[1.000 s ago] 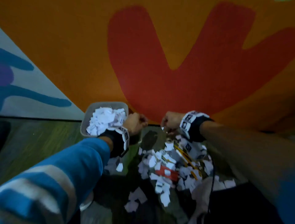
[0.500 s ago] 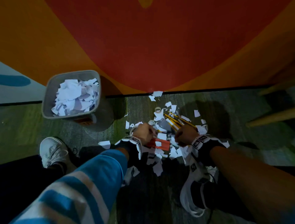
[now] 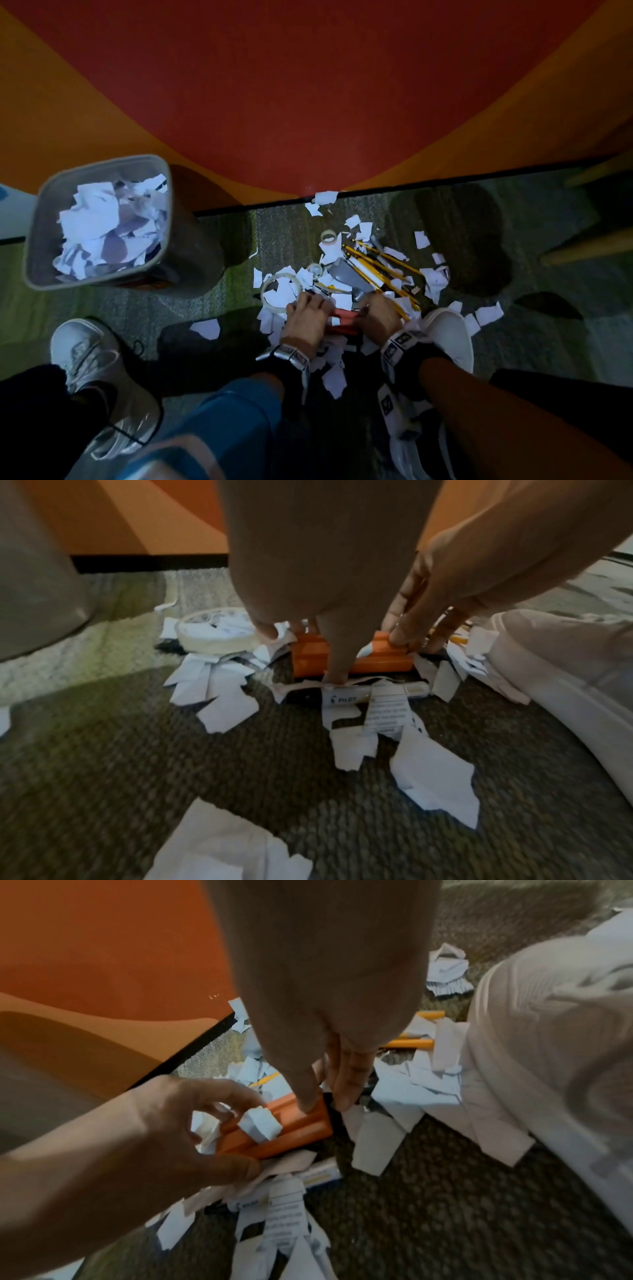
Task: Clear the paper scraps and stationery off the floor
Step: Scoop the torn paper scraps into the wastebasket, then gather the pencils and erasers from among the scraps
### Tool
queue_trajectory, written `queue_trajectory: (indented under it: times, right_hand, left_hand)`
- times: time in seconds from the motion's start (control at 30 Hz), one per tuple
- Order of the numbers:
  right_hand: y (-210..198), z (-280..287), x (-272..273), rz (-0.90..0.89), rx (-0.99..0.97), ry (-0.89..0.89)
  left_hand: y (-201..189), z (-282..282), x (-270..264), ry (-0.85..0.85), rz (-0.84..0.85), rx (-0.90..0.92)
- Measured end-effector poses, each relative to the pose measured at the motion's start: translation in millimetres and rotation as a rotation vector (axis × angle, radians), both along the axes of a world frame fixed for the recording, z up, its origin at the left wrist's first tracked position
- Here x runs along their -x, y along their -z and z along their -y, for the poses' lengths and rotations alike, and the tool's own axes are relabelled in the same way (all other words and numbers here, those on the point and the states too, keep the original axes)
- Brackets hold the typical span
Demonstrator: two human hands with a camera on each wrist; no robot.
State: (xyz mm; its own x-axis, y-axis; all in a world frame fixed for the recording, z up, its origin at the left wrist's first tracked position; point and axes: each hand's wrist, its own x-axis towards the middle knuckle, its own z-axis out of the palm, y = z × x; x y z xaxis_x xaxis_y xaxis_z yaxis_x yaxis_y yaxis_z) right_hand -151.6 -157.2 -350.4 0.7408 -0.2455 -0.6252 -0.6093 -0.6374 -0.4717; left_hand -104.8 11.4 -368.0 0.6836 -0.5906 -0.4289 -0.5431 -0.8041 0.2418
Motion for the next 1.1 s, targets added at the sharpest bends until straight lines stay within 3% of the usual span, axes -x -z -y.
queue_trajectory:
  times: [0.17,0.3,0.37,0.47,0.57,0.67,0.77,0.9,1.0,1.1]
  right_hand:
    - [-8,7,-5,-0.058,-0.048,-0.036]
    - [-28,26,-21,-0.059,-0.106,-0.120]
    - [-50,31,-35,-0.103,-0.152,-0.132]
    - [-79,39,-62,-0.030,-0.166,-0.146]
    - [-123,52,-94,0.002,-0.083,-0.385]
    - [-167,73,-137,-0.040,0.166,-0.662]
    - [-184,98,-161,-0.014,0.308,-0.720]
    - [-157,127,-142,0.017,0.226,-0.627]
    - [-102,150,-121,0.028,0.159,-0.385]
    - [-60,174,-111,0.010,0.083,-0.127]
  left_hand:
    - [-7,-12,-7,0.013,0.034,0.072]
    - [-30,-20,-27,-0.044,-0.015,0.422]
    - [-42,-18,-38,0.014,0.038,0.505]
    - [-63,-6,-52,0.083,0.149,0.550]
    - [-75,9,-63,-0.004,0.201,0.628]
    - [-76,26,-77,-0.201,0.151,0.687]
    - [-67,38,-86,-0.342,0.064,0.631]
    - [-44,47,-81,-0.192,-0.061,0.506]
    - [-21,51,-82,-0.042,-0.113,0.464]
    - [-16,53,-95,-0.008,-0.097,0.433]
